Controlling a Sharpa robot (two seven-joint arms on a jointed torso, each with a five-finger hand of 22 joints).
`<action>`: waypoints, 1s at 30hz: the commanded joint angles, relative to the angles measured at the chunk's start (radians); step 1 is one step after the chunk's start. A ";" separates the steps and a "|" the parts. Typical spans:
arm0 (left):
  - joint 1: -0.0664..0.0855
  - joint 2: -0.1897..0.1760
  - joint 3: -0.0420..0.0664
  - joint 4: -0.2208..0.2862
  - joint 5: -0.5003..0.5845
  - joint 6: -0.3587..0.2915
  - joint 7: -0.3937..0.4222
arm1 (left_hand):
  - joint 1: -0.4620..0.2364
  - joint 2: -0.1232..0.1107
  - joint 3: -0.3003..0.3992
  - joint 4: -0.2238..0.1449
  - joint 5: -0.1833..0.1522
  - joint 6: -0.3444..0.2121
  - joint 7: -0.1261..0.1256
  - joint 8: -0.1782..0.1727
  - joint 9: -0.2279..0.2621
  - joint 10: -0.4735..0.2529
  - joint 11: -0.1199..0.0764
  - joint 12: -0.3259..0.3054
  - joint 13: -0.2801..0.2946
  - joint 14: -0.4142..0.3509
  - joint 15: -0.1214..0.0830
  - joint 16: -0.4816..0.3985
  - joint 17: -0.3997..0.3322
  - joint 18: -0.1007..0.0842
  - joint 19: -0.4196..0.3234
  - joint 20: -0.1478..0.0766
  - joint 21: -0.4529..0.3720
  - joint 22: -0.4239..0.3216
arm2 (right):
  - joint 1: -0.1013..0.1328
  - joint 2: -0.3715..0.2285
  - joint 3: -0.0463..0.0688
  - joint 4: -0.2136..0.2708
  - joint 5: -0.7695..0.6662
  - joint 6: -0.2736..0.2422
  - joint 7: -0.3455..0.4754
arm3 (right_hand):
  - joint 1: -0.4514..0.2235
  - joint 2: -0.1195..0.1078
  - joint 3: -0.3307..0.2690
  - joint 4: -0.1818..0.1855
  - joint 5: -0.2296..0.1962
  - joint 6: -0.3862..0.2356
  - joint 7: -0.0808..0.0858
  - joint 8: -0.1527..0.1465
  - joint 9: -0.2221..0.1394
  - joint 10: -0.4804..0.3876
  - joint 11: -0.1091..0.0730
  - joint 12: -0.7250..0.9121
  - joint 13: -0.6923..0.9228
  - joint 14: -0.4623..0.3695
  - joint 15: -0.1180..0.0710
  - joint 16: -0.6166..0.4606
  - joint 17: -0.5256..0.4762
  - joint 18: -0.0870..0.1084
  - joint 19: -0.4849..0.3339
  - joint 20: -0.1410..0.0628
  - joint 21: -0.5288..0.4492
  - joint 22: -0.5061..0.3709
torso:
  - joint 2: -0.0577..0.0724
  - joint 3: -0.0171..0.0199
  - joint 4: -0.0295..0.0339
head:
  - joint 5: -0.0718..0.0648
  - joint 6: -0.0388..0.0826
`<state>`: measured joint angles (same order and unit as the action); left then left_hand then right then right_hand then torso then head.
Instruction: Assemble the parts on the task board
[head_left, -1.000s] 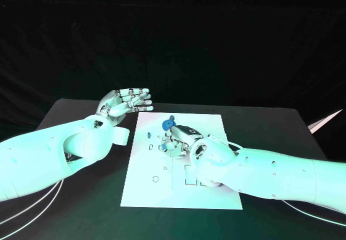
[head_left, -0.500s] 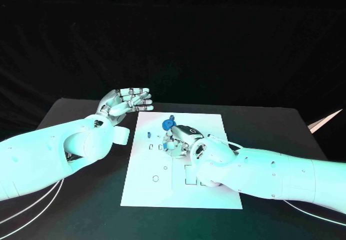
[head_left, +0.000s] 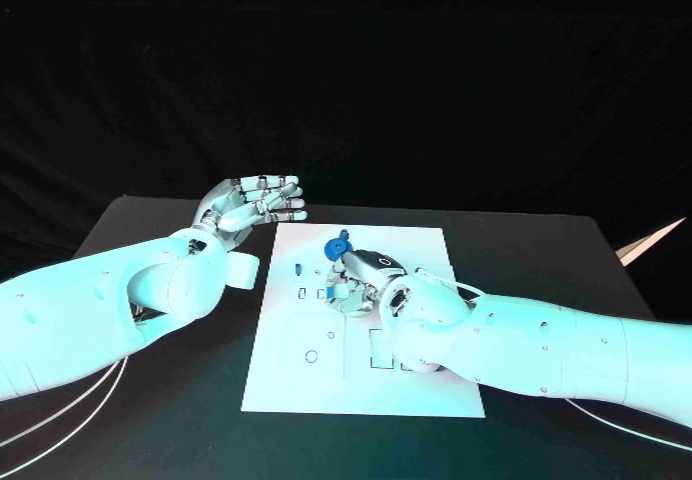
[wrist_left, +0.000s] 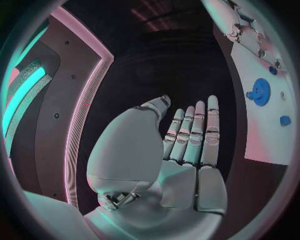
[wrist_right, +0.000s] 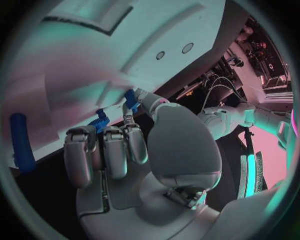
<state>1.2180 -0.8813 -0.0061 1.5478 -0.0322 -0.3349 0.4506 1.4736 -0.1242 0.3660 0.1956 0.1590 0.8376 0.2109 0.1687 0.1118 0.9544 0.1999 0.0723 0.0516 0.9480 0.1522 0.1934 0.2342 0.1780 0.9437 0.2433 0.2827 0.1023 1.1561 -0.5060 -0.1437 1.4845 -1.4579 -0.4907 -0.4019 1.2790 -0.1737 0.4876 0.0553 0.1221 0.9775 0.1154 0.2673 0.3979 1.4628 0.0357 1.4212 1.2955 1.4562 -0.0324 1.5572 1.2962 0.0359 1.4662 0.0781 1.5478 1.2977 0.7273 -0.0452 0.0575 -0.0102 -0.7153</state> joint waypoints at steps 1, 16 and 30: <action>0.000 0.002 0.001 0.001 -0.001 0.004 0.001 | -0.014 -0.014 0.018 -0.011 0.004 -0.007 0.033 0.009 0.014 -0.003 -0.003 -0.007 0.014 -0.012 0.000 0.000 0.016 0.002 0.006 -0.002 0.019 0.014 | -0.003 0.001 -0.002 -0.003 -0.002 0.006 -0.002 | -0.032 0.017 0.045 0.006 0.013 0.006 -0.004 0.057 0.033 -0.001 -0.004 -0.006 0.149 0.115 -0.003 0.014 0.275 -0.036 0.105 -0.008 0.023 0.273 | 0.000 0.0001 0.0000 | -0.001 0.000; 0.000 0.002 0.000 -0.001 -0.001 0.004 0.001 | -0.016 -0.015 0.019 -0.013 0.004 -0.007 0.032 0.008 0.014 -0.004 -0.003 -0.007 0.014 -0.012 0.000 -0.001 0.019 0.002 0.004 -0.002 0.020 0.015 | -0.004 0.003 -0.002 -0.007 -0.002 0.001 0.002 | -0.050 -0.008 0.034 0.014 0.014 -0.027 0.007 0.043 0.022 -0.013 0.005 -0.021 0.139 0.115 0.003 0.014 0.275 -0.036 0.105 -0.004 0.023 0.273 | 0.000 0.0008 -0.0002 | -0.002 0.001; 0.000 0.001 0.000 -0.001 -0.001 0.004 -0.002 | -0.016 -0.015 0.019 -0.014 0.004 -0.008 0.032 0.008 0.014 -0.004 -0.002 -0.008 0.014 -0.013 0.000 -0.002 0.020 0.002 0.004 -0.002 0.021 0.015 | -0.004 0.003 -0.002 -0.012 0.000 -0.004 0.011 | -0.070 -0.056 -0.005 0.029 0.013 -0.086 0.033 -0.003 -0.009 -0.044 0.029 -0.059 0.111 0.115 0.024 0.014 0.275 -0.036 0.105 0.015 0.023 0.273 | 0.000 0.0012 -0.0011 | -0.003 0.002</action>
<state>1.2179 -0.8815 -0.0066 1.5452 -0.0322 -0.3343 0.4474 1.4735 -0.1242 0.3660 0.1956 0.1590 0.8376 0.2109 0.1687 0.1118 0.9544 0.1999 0.0723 0.0516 0.9480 0.1522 0.1933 0.2382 0.1780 0.9435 0.2432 0.2829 0.1023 1.1530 -0.5032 -0.1455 1.4728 -1.4570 -0.4939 -0.3941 1.2252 -0.2276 0.4792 0.0747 0.1222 0.9122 0.1452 0.2757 0.3949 1.4379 0.0608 1.3711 1.2956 1.4715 -0.0160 1.5572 1.2962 0.0358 1.4661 0.0792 1.5478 1.2977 0.7276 -0.0440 0.0565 -0.0127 -0.7141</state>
